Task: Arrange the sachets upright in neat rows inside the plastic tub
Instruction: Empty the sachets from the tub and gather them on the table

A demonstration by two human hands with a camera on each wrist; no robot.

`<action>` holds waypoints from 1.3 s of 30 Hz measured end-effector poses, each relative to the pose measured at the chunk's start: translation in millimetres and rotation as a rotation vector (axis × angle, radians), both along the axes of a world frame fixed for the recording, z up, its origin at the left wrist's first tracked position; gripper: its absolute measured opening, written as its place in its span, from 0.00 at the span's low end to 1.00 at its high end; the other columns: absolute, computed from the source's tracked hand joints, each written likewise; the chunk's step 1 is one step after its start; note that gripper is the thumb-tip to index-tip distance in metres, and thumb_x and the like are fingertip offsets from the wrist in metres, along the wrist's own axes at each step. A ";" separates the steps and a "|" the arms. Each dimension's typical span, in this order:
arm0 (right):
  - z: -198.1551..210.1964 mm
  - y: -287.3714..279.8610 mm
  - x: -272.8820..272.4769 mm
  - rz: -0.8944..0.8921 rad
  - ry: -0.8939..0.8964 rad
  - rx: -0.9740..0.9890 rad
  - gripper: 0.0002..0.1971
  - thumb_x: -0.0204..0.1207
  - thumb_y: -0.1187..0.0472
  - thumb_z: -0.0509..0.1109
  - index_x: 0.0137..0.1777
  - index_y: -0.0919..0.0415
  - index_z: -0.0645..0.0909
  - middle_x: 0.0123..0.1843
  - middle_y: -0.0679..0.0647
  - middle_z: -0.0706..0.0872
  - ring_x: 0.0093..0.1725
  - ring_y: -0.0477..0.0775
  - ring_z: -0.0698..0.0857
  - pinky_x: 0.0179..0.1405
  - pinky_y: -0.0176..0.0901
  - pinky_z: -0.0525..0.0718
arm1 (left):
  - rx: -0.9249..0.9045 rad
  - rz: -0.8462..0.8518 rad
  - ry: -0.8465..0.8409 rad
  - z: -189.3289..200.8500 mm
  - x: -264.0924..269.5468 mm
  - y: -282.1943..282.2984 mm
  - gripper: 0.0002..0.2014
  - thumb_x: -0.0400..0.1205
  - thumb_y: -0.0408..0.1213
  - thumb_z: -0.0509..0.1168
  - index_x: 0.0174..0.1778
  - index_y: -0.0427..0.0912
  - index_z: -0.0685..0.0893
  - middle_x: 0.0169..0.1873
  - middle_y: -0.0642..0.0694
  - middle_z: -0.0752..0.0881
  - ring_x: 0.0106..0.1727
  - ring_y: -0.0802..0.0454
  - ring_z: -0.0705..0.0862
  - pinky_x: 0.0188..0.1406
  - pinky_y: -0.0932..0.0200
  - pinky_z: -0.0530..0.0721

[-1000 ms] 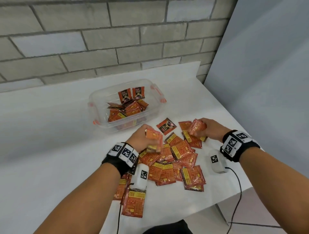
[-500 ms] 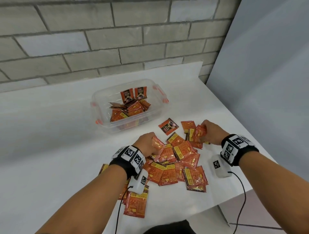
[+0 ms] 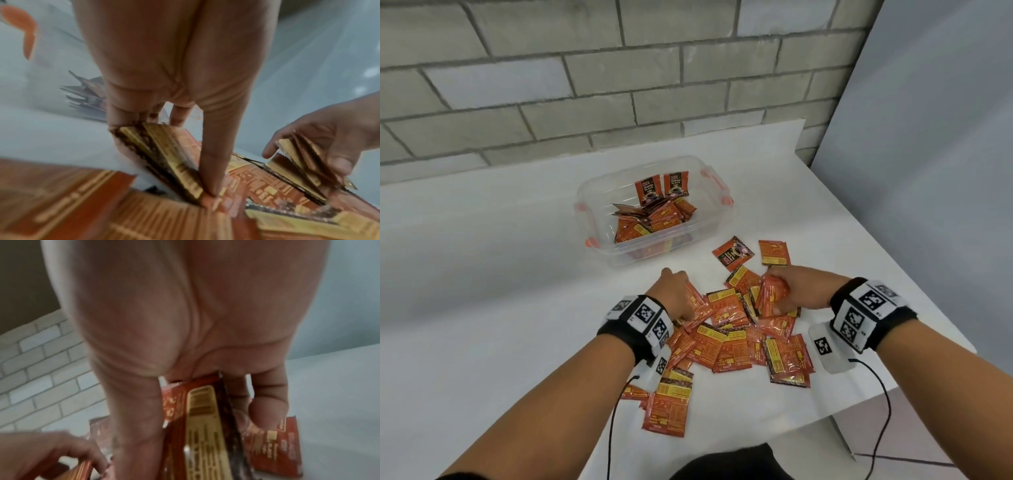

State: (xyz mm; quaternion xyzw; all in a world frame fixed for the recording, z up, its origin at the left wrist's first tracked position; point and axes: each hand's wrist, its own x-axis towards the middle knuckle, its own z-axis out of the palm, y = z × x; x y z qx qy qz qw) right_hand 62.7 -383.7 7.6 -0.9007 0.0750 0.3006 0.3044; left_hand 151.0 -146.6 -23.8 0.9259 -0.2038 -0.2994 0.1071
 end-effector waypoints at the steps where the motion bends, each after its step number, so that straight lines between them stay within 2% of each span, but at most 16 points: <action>1: -1.8 2.5 -0.8 0.028 -0.003 -0.050 0.27 0.69 0.59 0.79 0.67 0.53 0.74 0.59 0.49 0.85 0.56 0.50 0.84 0.59 0.43 0.81 | 0.022 -0.010 -0.018 -0.5 -1.7 -2.4 0.37 0.72 0.37 0.77 0.75 0.40 0.68 0.68 0.40 0.67 0.60 0.44 0.80 0.55 0.56 0.82; 7: -4.3 5.9 -5.2 0.023 -0.069 -0.105 0.27 0.70 0.60 0.79 0.68 0.56 0.74 0.61 0.50 0.83 0.58 0.52 0.82 0.61 0.46 0.80 | 0.072 -0.021 -0.073 -1.7 -5.4 -9.1 0.33 0.74 0.37 0.76 0.72 0.39 0.67 0.66 0.39 0.71 0.69 0.40 0.71 0.59 0.50 0.78; 11: -3.6 3.6 -7.2 -0.033 -0.123 -0.010 0.21 0.69 0.64 0.79 0.60 0.56 0.76 0.57 0.50 0.84 0.54 0.49 0.84 0.54 0.42 0.83 | -0.064 -0.014 -0.063 -2.1 0.5 -4.5 0.25 0.74 0.34 0.74 0.65 0.38 0.72 0.57 0.39 0.81 0.57 0.44 0.80 0.49 0.53 0.80; 14: -2.7 0.1 -8.0 -0.036 -0.144 0.042 0.16 0.70 0.63 0.78 0.55 0.54 0.77 0.55 0.52 0.84 0.52 0.50 0.85 0.53 0.44 0.86 | -0.246 0.055 -0.023 6.3 5.5 5.5 0.20 0.77 0.32 0.70 0.61 0.39 0.71 0.50 0.42 0.82 0.47 0.49 0.80 0.40 0.60 0.75; 16: 1.3 -0.3 -7.1 -0.051 -0.130 0.038 0.16 0.72 0.62 0.77 0.56 0.54 0.77 0.54 0.52 0.85 0.51 0.49 0.85 0.54 0.46 0.85 | -0.406 0.127 -0.010 17.5 7.9 15.2 0.18 0.78 0.31 0.69 0.60 0.41 0.71 0.43 0.47 0.82 0.41 0.54 0.81 0.33 0.65 0.75; 17: 5.2 0.6 -6.4 -0.068 -0.119 0.035 0.16 0.72 0.61 0.76 0.58 0.54 0.76 0.53 0.51 0.85 0.50 0.47 0.85 0.52 0.44 0.85 | -0.491 0.176 -0.009 24.3 8.2 21.0 0.17 0.78 0.31 0.69 0.60 0.43 0.72 0.41 0.49 0.83 0.39 0.56 0.81 0.31 0.67 0.75; 20: 18.4 4.9 -0.8 -0.129 -0.140 0.099 0.14 0.73 0.63 0.74 0.55 0.52 0.77 0.48 0.49 0.87 0.44 0.45 0.86 0.41 0.36 0.82 | -0.738 0.339 -0.039 48.3 9.9 41.9 0.16 0.77 0.28 0.68 0.56 0.47 0.73 0.41 0.52 0.84 0.41 0.57 0.83 0.32 0.74 0.77; 22: 28.9 10.6 9.3 -0.181 -0.184 0.163 0.12 0.73 0.64 0.74 0.53 0.54 0.78 0.46 0.53 0.88 0.42 0.51 0.87 0.39 0.44 0.84 | -0.875 0.471 -0.109 64.5 16.2 58.1 0.16 0.77 0.25 0.68 0.54 0.47 0.74 0.41 0.55 0.84 0.40 0.63 0.83 0.33 0.77 0.77; 23: 36.0 16.2 17.0 -0.209 -0.218 0.187 0.11 0.72 0.64 0.74 0.53 0.55 0.79 0.45 0.55 0.89 0.42 0.54 0.87 0.42 0.49 0.84 | -0.924 0.545 -0.154 70.8 23.8 65.3 0.16 0.77 0.25 0.67 0.54 0.47 0.74 0.41 0.56 0.83 0.40 0.65 0.82 0.33 0.77 0.77; 25: 46.3 31.0 39.0 -0.275 -0.300 0.249 0.11 0.72 0.64 0.75 0.52 0.57 0.79 0.46 0.54 0.89 0.43 0.54 0.88 0.45 0.48 0.84 | -0.965 0.678 -0.226 78.8 44.9 74.9 0.16 0.77 0.26 0.67 0.56 0.45 0.73 0.42 0.55 0.83 0.41 0.65 0.81 0.34 0.73 0.77; 27: 56.2 54.0 67.0 -0.361 -0.386 0.334 0.10 0.73 0.66 0.72 0.52 0.58 0.79 0.47 0.53 0.88 0.44 0.51 0.86 0.43 0.42 0.82 | -0.949 0.751 -0.230 81.2 70.7 75.8 0.18 0.76 0.28 0.69 0.58 0.45 0.72 0.44 0.53 0.83 0.43 0.60 0.82 0.34 0.70 0.77; 30: 58.4 89.2 119.8 -0.474 -0.476 0.354 0.04 0.75 0.65 0.66 0.47 0.56 0.77 0.43 0.49 0.84 0.42 0.50 0.83 0.38 0.41 0.77 | -0.758 0.735 -0.168 72.7 104.4 61.7 0.25 0.74 0.31 0.71 0.64 0.43 0.69 0.50 0.46 0.83 0.49 0.50 0.83 0.34 0.64 0.77; 32: 48.2 106.0 157.4 -0.518 -0.508 0.278 0.03 0.75 0.62 0.65 0.48 0.58 0.77 0.42 0.50 0.82 0.44 0.53 0.81 0.41 0.43 0.77 | -0.625 0.682 -0.181 62.8 117.7 50.6 0.23 0.77 0.32 0.68 0.67 0.39 0.68 0.58 0.39 0.82 0.57 0.42 0.83 0.46 0.54 0.83; 34: 34.2 117.7 188.2 -0.523 -0.477 0.173 0.09 0.75 0.62 0.66 0.54 0.63 0.78 0.46 0.55 0.83 0.47 0.57 0.83 0.41 0.44 0.79 | -0.551 0.684 -0.181 54.4 122.7 44.0 0.21 0.79 0.32 0.66 0.66 0.37 0.70 0.60 0.36 0.81 0.58 0.38 0.83 0.54 0.48 0.85; 36: 20.6 124.5 212.9 -0.473 -0.404 0.041 0.14 0.77 0.63 0.67 0.61 0.67 0.79 0.54 0.60 0.86 0.52 0.60 0.85 0.44 0.45 0.83 | -0.513 0.654 -0.174 48.3 125.6 41.5 0.19 0.80 0.31 0.64 0.67 0.37 0.70 0.61 0.34 0.81 0.58 0.38 0.83 0.55 0.49 0.84; 39: 8.2 130.7 231.1 -0.342 -0.298 -0.158 0.14 0.79 0.61 0.67 0.61 0.69 0.79 0.58 0.61 0.86 0.55 0.59 0.86 0.49 0.45 0.83 | -0.369 0.542 -0.208 42.4 129.7 41.5 0.24 0.82 0.28 0.60 0.75 0.35 0.65 0.68 0.34 0.75 0.67 0.39 0.77 0.60 0.53 0.78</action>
